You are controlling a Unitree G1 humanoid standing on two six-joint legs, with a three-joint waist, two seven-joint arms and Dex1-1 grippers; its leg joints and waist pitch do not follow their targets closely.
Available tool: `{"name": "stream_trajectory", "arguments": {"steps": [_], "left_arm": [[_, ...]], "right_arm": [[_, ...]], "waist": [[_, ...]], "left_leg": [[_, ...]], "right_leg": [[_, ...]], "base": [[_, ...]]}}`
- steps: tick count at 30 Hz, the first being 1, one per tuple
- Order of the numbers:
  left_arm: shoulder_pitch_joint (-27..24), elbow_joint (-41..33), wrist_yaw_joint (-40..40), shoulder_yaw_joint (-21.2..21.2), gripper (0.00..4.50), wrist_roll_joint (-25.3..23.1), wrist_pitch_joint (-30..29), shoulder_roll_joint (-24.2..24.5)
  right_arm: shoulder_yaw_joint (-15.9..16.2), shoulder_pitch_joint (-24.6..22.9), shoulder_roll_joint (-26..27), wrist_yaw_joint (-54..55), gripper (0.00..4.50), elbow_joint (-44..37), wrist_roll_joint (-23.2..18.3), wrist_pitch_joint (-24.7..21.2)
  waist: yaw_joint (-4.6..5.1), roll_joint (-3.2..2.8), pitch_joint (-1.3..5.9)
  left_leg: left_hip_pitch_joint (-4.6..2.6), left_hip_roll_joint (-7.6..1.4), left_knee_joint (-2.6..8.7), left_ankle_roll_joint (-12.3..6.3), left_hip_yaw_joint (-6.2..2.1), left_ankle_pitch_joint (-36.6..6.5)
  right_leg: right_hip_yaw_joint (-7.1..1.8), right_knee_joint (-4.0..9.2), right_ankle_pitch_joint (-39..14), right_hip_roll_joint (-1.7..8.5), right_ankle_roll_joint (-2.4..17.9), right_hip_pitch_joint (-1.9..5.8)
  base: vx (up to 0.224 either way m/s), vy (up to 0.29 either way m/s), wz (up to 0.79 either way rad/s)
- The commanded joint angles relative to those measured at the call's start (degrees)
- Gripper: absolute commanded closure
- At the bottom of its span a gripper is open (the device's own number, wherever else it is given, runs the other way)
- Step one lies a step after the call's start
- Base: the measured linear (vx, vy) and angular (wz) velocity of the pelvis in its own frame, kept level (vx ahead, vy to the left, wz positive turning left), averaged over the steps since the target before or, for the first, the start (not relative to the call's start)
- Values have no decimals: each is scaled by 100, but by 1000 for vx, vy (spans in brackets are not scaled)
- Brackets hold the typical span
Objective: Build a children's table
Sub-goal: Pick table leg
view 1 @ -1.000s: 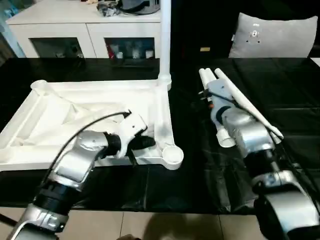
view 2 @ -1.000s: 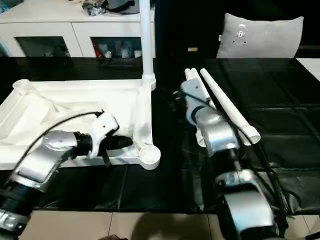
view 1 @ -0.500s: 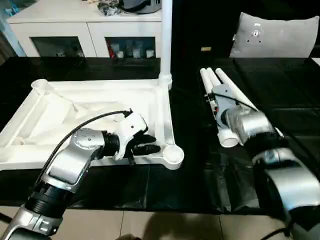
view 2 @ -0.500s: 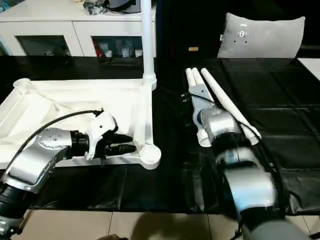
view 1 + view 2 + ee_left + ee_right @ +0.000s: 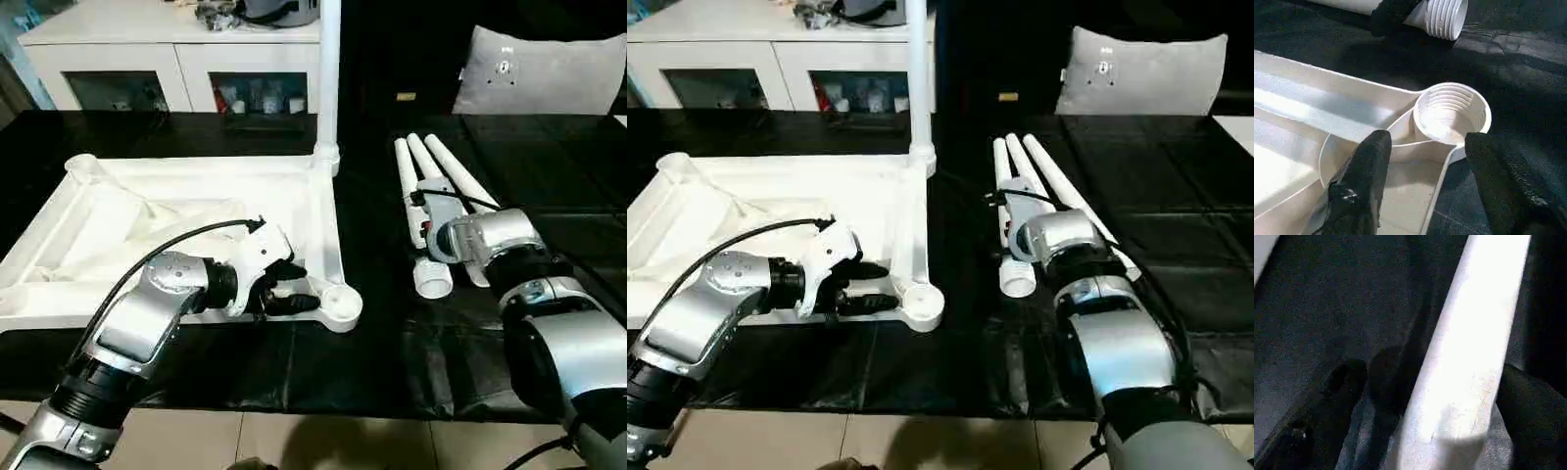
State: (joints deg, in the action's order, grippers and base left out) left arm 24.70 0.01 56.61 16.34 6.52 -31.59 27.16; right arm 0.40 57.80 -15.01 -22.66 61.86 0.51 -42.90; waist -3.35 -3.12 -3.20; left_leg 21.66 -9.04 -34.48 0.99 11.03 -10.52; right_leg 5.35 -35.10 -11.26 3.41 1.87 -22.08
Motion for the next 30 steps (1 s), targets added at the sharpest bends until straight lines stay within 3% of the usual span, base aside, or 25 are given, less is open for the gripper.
{"name": "stream_trajectory", "arguments": {"steps": [1, 8, 9, 12, 15, 19, 30], "left_arm": [[114, -46, -16, 51, 131, -41, 18, 82], [138, -52, -15, 119, 73, -69, 38, 56], [148, -46, -30, 128, 65, -68, 44, 37], [210, 19, -119, 122, 60, -50, 72, -82], [245, 78, -176, 117, 22, -55, 95, -147], [275, 119, -206, 162, 4, -69, 106, -203], [361, 264, -280, 147, 0, -76, 215, -252]], "right_arm": [[82, -81, 5, -236, 37, 44, -12, -183], [173, -130, -81, -509, 94, -83, -15, -332], [168, -141, -99, -540, 107, -104, -16, -360], [225, -210, -154, -698, 126, -190, 20, -447], [255, -237, -171, -766, 163, -243, 9, -504], [253, -275, -165, -811, 196, -295, -23, -537], [194, -474, -128, -797, 260, -556, -85, -601]], "waist": [[-14, 35, 382], [-14, 44, 379], [-3, 84, 380], [-24, 79, 388], [-16, 92, 384], [-16, 101, 381], [-23, 84, 375]], "left_leg": [[-105, -451, 353, -8, -206, -1072], [-106, -450, 347, -5, -206, -1051], [-104, -449, 346, -12, -196, -1041], [-112, -456, 335, -40, -194, -934], [-95, -456, 340, -53, -197, -926], [-95, -449, 336, -43, -200, -955], [-114, -455, 347, 13, -207, -1059]], "right_leg": [[-384, 402, -1212, 586, 1231, 247], [-383, 412, -1290, 590, 1224, 242], [-384, 418, -1292, 583, 1219, 242], [-386, 406, -1200, 588, 1223, 241], [-378, 409, -1244, 587, 1203, 249], [-383, 422, -1345, 595, 1171, 251], [-378, 442, -1451, 588, 1109, 238]], "base": [[0, 0, 0], [0, 0, 0], [0, 0, 0], [0, 0, 0], [0, 0, 0], [0, 0, 0], [0, 0, 0]]}}
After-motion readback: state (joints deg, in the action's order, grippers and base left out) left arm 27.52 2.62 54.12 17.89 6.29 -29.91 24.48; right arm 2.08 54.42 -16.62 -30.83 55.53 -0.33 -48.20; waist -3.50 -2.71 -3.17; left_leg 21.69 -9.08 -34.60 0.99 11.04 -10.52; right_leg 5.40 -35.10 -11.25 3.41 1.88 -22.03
